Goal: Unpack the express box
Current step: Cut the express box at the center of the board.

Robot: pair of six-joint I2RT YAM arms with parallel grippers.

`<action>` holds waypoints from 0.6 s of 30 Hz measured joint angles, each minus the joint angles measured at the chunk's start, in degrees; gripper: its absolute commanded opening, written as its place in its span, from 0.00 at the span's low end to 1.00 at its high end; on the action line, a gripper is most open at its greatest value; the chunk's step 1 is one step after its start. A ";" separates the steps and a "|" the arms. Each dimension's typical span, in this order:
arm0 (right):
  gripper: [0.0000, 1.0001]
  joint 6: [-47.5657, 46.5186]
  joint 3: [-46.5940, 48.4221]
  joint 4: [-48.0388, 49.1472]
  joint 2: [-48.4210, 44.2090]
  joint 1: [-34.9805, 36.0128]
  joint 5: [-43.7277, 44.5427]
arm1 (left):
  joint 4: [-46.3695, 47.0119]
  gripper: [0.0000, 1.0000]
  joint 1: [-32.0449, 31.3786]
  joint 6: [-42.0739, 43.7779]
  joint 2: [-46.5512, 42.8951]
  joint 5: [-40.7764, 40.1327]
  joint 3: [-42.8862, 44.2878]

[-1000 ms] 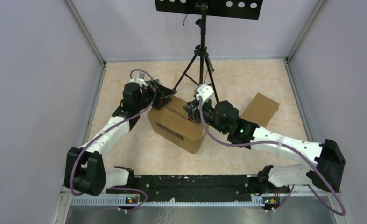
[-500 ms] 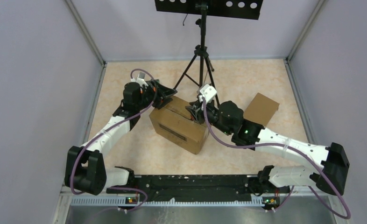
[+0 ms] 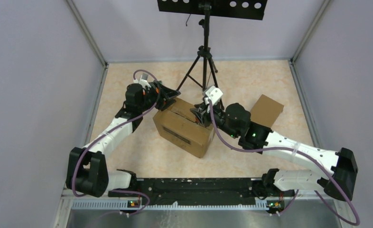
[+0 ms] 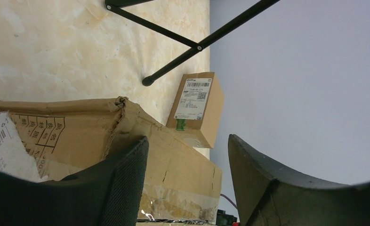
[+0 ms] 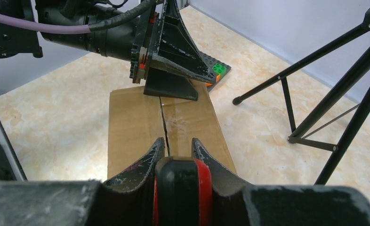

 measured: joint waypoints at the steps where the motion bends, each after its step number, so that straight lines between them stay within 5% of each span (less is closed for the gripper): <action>1: 0.00 0.00 0.00 -0.24 -0.31 0.00 -0.09 | 0.13 0.68 0.00 0.00 0.13 0.15 0.00; 18: 0.00 0.09 -1.97 -0.72 -3.87 0.00 -1.55 | 1.07 0.67 0.26 0.22 0.98 1.92 -0.20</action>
